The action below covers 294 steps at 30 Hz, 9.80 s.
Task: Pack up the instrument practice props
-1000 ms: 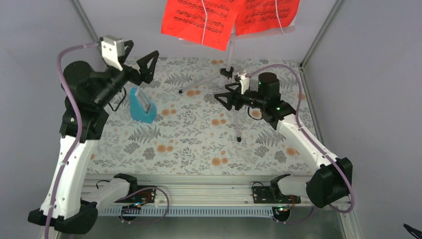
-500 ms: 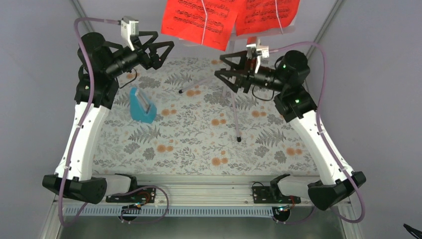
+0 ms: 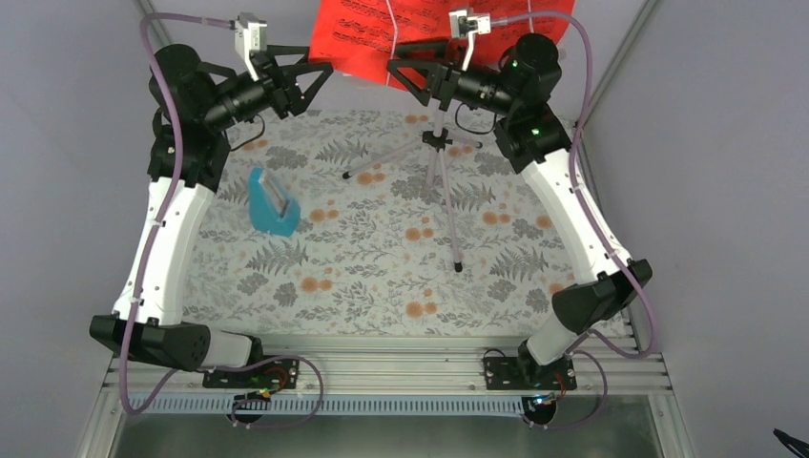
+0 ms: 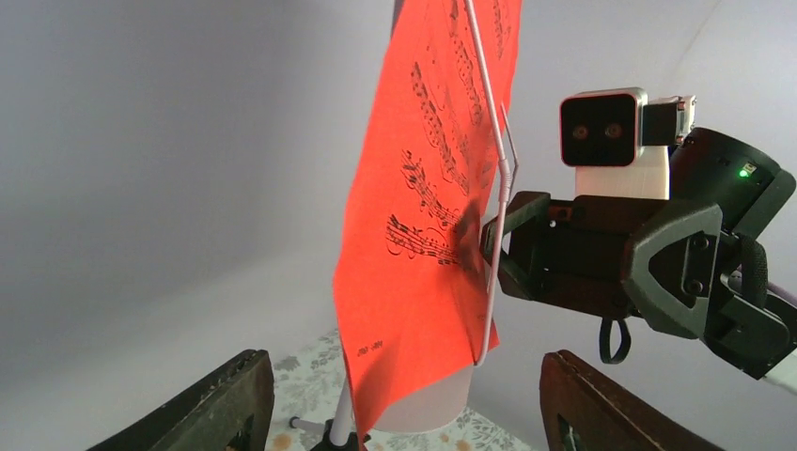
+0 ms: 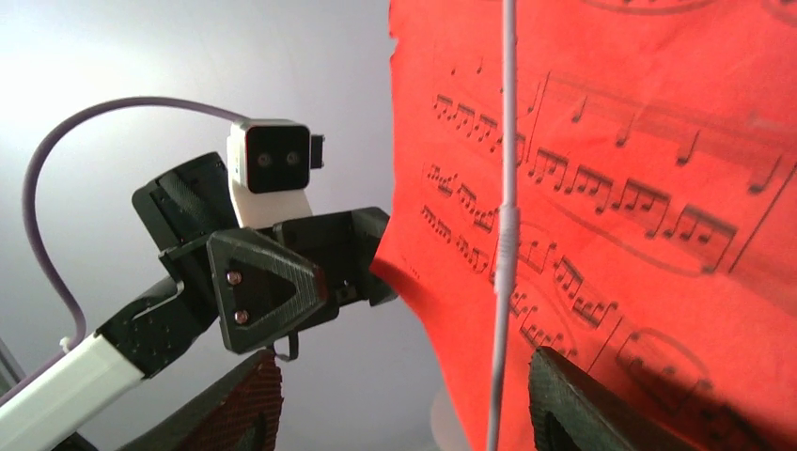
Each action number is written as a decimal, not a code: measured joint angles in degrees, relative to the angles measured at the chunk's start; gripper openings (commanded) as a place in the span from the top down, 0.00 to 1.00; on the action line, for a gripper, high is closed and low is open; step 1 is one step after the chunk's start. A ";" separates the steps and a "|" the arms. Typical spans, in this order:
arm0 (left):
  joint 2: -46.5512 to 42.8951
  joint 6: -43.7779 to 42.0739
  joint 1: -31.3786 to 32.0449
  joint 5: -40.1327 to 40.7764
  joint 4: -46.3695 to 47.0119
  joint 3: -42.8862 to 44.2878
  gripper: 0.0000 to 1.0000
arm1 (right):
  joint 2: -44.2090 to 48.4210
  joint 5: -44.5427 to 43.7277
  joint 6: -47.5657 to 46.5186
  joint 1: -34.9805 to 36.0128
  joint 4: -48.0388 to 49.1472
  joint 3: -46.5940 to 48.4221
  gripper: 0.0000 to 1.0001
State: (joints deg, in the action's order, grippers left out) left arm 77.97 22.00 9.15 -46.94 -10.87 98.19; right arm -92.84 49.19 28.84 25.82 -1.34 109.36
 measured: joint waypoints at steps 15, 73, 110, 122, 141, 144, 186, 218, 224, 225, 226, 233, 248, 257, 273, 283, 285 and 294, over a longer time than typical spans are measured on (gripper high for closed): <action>3.67 3.04 -0.04 -1.97 2.67 2.60 0.81 | -8.63 -2.34 2.43 0.00 0.72 12.68 0.52; -24.39 5.27 -6.21 27.06 -1.38 -31.04 0.97 | -15.58 -2.82 5.84 0.81 18.45 15.15 0.76; -36.26 4.26 -6.32 27.21 -14.75 -48.63 0.98 | -7.39 -11.74 9.99 1.62 39.56 -6.62 0.96; -33.31 2.43 -6.32 17.46 -15.65 -52.11 0.98 | -6.10 -16.50 11.58 1.79 39.30 -10.12 0.61; -22.53 4.31 -6.43 12.35 -13.51 -66.53 0.98 | 5.60 -18.25 7.41 1.79 38.80 -22.88 0.06; -20.87 4.44 -6.43 12.48 -12.48 -66.84 0.98 | 6.67 -18.23 5.95 1.79 37.81 -23.63 0.04; -24.20 9.60 9.81 6.08 -12.90 -62.18 0.98 | 19.39 -23.87 -5.60 1.79 27.15 -34.07 0.00; -24.39 8.90 9.62 43.56 -29.83 -55.25 0.00 | 38.03 -48.83 -16.50 -0.94 9.99 -62.23 0.02; -27.58 5.16 7.56 47.98 -27.34 -46.01 0.00 | 28.26 -37.24 -12.61 -11.69 9.25 -65.00 0.07; -26.49 4.22 6.36 47.52 -26.47 -43.87 0.00 | 26.53 -35.76 -12.35 -12.17 9.07 -65.31 0.07; -25.09 3.54 5.38 47.23 -25.44 -42.23 0.00 | 24.68 -33.92 -12.24 -12.39 8.96 -65.70 0.08; -17.14 -1.16 2.84 45.57 -16.65 -37.81 0.00 | 15.47 -24.22 -14.14 -12.39 8.59 -66.64 0.12; -16.22 -8.15 2.80 45.62 -11.89 -37.13 0.00 | 0.17 -26.12 -19.39 -7.74 12.04 -53.27 0.90; -17.70 -9.62 2.58 46.34 -11.74 -37.35 0.00 | 4.17 -39.60 -17.92 -2.21 12.61 -56.54 0.96; -19.21 -8.90 2.58 46.25 -11.65 -39.52 0.00 | 10.16 -65.44 -0.17 12.61 11.34 -62.14 0.96; -21.35 -8.24 2.58 46.34 -11.98 -39.93 0.00 | 8.35 -67.52 8.35 16.15 12.46 -61.72 0.32; -22.77 -8.02 2.58 46.97 -11.96 -40.61 0.00 | 8.68 -67.47 8.22 16.15 13.00 -61.92 0.27; -35.45 -9.33 2.43 46.10 -9.90 -42.12 0.01 | 23.78 -66.14 -0.20 16.15 15.98 -71.76 0.21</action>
State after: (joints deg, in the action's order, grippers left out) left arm 42.52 12.67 11.57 -0.84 -20.78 56.07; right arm -69.06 -16.95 28.64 41.98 14.63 37.60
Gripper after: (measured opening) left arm 0.999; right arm 0.785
